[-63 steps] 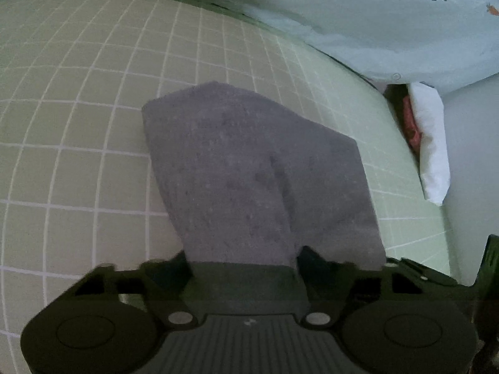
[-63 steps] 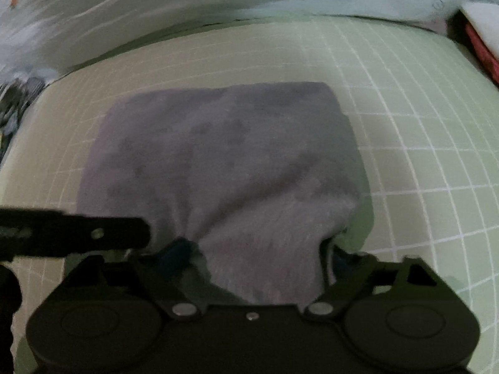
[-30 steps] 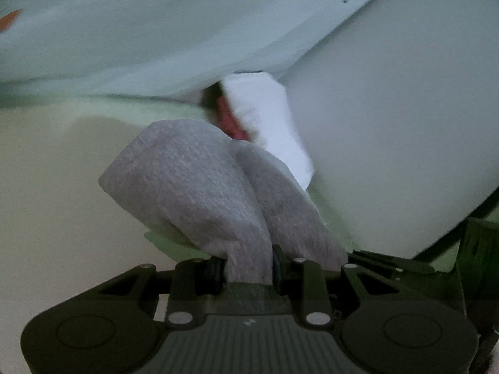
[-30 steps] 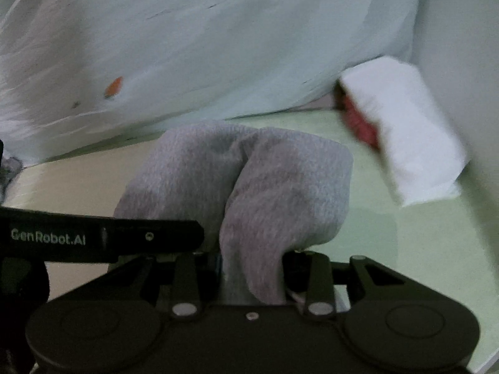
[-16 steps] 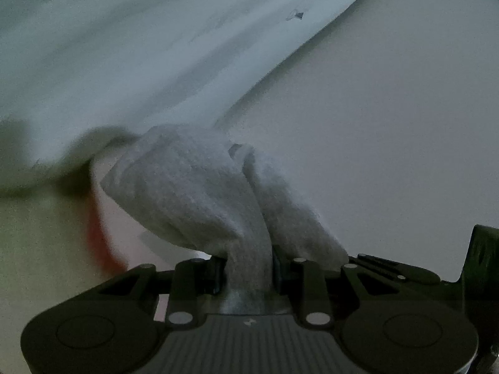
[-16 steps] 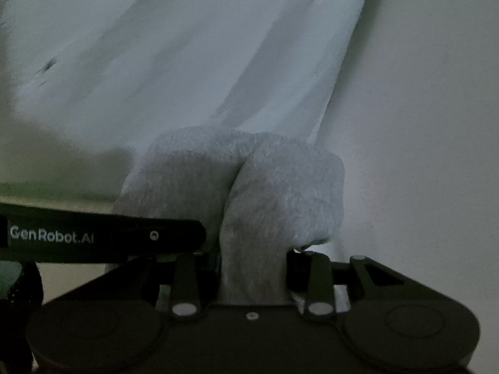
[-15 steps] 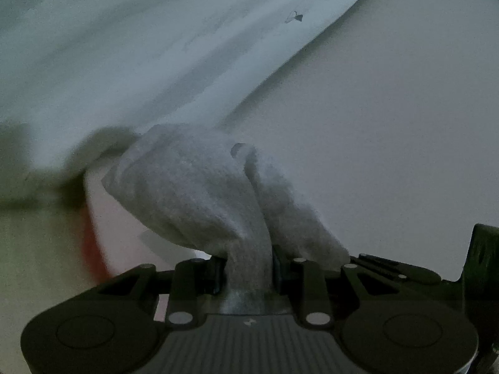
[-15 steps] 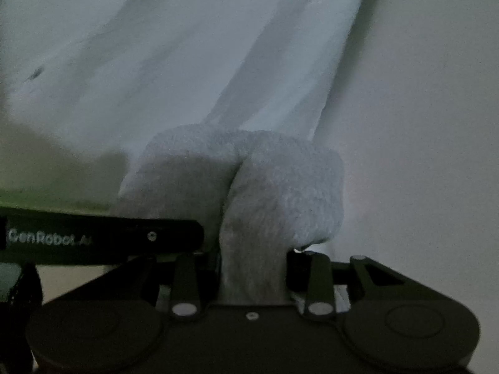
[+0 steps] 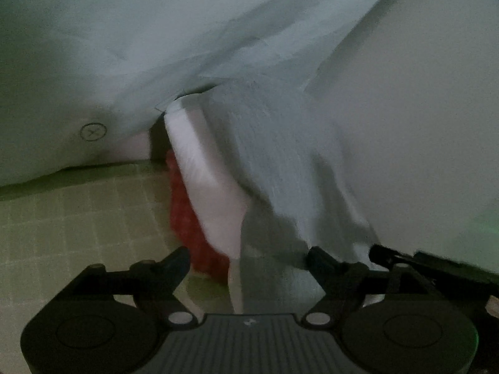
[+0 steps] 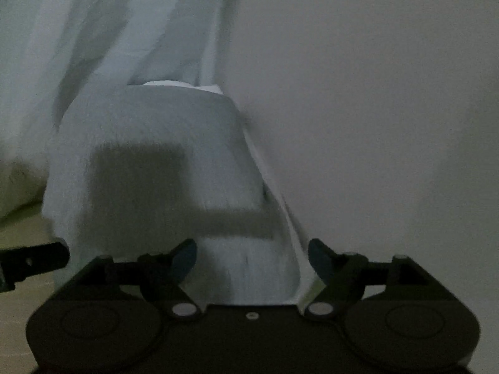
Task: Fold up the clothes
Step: 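Place the folded sweatpants onto the white folded shirt and open both tools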
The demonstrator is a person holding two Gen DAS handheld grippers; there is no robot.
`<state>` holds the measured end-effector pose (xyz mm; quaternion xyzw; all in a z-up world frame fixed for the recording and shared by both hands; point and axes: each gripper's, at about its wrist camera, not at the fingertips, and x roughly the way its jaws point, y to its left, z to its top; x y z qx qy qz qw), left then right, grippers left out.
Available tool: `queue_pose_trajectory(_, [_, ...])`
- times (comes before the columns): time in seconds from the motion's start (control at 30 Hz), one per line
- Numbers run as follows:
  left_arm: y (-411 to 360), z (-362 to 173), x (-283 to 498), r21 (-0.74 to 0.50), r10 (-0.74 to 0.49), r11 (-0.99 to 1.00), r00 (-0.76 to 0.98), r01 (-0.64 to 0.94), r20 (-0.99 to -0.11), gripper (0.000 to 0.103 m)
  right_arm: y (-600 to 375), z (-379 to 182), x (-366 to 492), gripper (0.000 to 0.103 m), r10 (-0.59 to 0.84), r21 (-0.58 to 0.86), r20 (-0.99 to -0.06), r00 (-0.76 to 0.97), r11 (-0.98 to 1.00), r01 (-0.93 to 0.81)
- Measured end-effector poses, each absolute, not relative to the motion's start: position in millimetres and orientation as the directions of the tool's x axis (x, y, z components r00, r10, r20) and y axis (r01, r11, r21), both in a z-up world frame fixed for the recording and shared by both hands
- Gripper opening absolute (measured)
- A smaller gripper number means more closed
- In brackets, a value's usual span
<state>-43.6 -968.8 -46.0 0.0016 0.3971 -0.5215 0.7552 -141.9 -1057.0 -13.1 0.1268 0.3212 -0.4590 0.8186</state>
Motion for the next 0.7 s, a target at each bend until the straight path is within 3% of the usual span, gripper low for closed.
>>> queue_pose_trajectory(0.27, [-918, -3, -86, -0.298, -0.833, 0.392, 0.199, 0.870, -0.516, 0.100, -1016, 1, -223, 0.089, -0.651, 0.101, -0.617, 0.441, 0.490, 0.866])
queue_pose_trajectory(0.4, [-890, 13, -106, -0.267, -0.843, 0.402, 0.239, 0.876, -0.482, 0.102, -988, 9, -249, 0.100, -0.622, 0.157, -0.607, 0.495, 0.517, 0.842])
queue_pose_trajectory(0.7, [-829, 24, -153, -0.206, -0.824, 0.390, 0.240, 0.898, -0.514, 0.103, -907, 19, -302, 0.103, -0.609, 0.127, -0.592, 0.529, 0.577, 0.807])
